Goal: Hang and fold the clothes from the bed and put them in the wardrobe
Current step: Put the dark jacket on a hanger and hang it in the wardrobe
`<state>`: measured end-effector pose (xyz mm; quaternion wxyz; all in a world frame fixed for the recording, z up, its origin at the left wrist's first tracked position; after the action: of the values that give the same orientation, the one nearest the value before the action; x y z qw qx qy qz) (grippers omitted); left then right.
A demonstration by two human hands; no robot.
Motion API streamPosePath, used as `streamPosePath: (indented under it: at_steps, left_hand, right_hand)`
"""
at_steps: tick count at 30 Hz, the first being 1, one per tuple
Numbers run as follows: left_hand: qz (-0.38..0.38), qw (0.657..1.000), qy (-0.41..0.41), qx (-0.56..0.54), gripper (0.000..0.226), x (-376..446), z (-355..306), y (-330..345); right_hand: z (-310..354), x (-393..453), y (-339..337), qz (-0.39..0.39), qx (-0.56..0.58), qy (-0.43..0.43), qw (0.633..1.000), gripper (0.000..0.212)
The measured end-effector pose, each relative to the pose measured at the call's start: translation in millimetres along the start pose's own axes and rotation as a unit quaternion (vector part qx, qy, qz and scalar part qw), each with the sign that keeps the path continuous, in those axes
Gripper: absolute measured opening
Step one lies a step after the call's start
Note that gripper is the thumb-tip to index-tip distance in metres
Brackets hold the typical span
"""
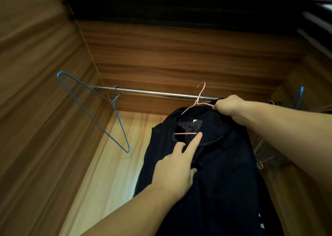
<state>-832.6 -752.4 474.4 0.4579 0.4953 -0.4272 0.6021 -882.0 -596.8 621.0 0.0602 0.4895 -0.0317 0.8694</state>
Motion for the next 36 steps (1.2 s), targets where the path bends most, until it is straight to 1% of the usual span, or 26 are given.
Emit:
streamPosePath:
  at_steps: [2,6,11,13,18,23,32,36]
  left_hand:
    - [-0.005,1.0,0.002,0.003,0.094,7,9,3]
    - [-0.014,1.0,0.01,0.016,0.093,11,26,8]
    - [-0.012,1.0,0.014,0.023,0.092,9,38,13]
    - [-0.014,1.0,0.016,0.02,0.091,11,38,14]
    - [-0.005,1.0,0.022,0.013,0.089,22,30,19]
    - [0.005,1.0,0.017,0.002,0.088,24,18,30]
    - [0.008,0.998,0.006,-0.065,0.085,-8,-3,51]
    - [0.0,0.996,-0.02,-0.092,0.086,-16,-10,51]
  right_hand:
    - [1,7,8,-0.006,-0.015,-0.005,1.0,0.021]
    - [3,12,24,-0.001,-0.036,-0.02,0.999,0.013]
    - [1,14,37,0.002,-0.05,-0.027,0.998,0.01]
    - [0,17,38,-0.004,-0.056,-0.025,0.998,0.014]
    - [-4,26,28,-0.021,-0.079,-0.016,0.997,0.026]
    - [-11,29,22,-0.015,-0.121,-0.013,0.992,0.024]
    - [-21,17,24,0.048,-0.171,-0.03,0.984,0.02]
    - [-18,13,13,0.019,-0.178,-0.055,0.982,0.026]
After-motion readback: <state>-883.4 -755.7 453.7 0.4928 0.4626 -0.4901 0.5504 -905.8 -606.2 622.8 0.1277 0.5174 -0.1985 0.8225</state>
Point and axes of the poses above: each hand's wrist, its own x-axis towards the middle knuckle, its own y-axis out of the palm, z = x × y, the point moved 4 cm from there along x, towards the middle knuckle, and after that the axes turned 7 degrees about -z, right-handed, at the moved point
